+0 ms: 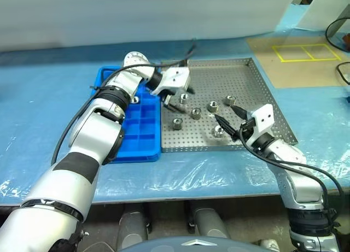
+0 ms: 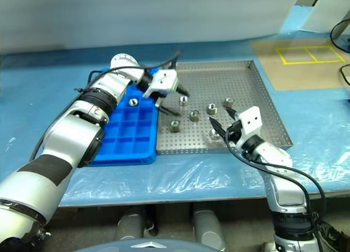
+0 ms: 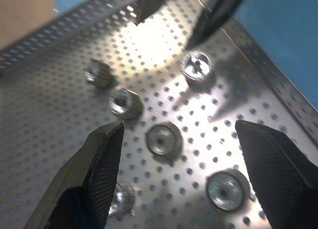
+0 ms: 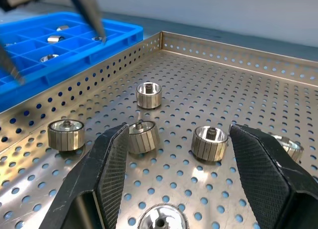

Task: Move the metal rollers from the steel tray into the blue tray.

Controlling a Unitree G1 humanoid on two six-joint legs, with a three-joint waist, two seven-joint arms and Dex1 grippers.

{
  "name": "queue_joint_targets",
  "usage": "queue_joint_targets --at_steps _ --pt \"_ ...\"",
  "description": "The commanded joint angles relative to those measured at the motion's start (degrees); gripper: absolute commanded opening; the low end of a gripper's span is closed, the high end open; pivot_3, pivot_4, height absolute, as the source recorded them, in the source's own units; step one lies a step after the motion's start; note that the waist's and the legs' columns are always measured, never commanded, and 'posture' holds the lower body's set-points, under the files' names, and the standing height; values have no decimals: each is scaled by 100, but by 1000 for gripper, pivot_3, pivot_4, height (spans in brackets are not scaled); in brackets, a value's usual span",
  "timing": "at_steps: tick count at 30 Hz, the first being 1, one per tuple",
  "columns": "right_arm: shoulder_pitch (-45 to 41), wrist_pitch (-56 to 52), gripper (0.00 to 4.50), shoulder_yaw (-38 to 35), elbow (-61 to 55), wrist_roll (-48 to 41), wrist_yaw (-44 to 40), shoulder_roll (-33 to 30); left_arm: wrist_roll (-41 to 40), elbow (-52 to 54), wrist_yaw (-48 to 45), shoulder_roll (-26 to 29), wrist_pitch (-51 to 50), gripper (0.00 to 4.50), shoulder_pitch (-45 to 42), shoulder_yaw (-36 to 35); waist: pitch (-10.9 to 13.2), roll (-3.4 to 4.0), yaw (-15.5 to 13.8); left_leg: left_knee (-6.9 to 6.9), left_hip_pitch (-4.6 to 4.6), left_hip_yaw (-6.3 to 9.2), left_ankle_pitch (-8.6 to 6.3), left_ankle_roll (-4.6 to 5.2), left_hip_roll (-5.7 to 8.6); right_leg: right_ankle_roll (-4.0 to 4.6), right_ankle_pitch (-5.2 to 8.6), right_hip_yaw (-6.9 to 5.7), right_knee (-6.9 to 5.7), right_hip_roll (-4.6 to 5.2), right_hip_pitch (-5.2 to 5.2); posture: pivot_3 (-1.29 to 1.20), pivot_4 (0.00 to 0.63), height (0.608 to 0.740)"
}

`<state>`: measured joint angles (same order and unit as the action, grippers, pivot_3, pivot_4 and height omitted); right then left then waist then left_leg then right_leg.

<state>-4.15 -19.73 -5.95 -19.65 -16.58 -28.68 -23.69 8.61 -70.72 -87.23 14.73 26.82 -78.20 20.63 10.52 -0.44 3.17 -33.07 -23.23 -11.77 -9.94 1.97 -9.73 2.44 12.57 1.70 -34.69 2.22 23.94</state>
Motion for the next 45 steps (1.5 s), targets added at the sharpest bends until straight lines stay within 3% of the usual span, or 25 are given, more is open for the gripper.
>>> queue_joint_targets --at_steps 1,7,13,22,39,42,45 --pt "184 -73 3334 39 -520 -95 78 51 407 -173 -33 139 356 3785 -243 157 0 0 39 -1 1 0 -1 1 1 0 0 0 0 0 -1 -551 150 740" --pt "361 -148 3334 159 -705 -9 214 109 741 -304 63 -37 523 3785 -140 207 0 -1 77 -3 0 1 -3 6 2 0 0 -3 4 6 -6 -573 150 740" --pt "363 -128 3334 125 -616 125 330 34 1160 -336 742 -172 413 3785 35 356 0 -1 109 -6 2 1 -4 8 1 0 0 -3 3 5 -8 -598 150 740" --pt "457 -48 3334 167 -571 292 486 72 1490 -363 1066 5 477 3785 508 477 0 -1 266 -11 0 3 -6 10 2 0 0 -4 4 4 -11 -599 150 740" --pt "448 83 3334 284 -428 459 557 235 1865 -404 1456 -27 160 3785 550 629 0 -1 496 -15 16 20 -7 12 2 0 0 -19 14 4 -43 -605 150 740" --pt "466 111 3383 290 -396 496 554 240 1926 -407 1514 -44 169 3234 566 667 0 -1 542 -17 23 24 -8 14 5 0 1 -23 21 8 -59 -605 150 740" --pt "449 131 3383 247 -358 496 554 240 2034 -402 1602 -27 231 2217 608 773 0 -1 560 -21 29 25 -12 20 8 -1 1 -26 27 13 -71 -606 150 740"
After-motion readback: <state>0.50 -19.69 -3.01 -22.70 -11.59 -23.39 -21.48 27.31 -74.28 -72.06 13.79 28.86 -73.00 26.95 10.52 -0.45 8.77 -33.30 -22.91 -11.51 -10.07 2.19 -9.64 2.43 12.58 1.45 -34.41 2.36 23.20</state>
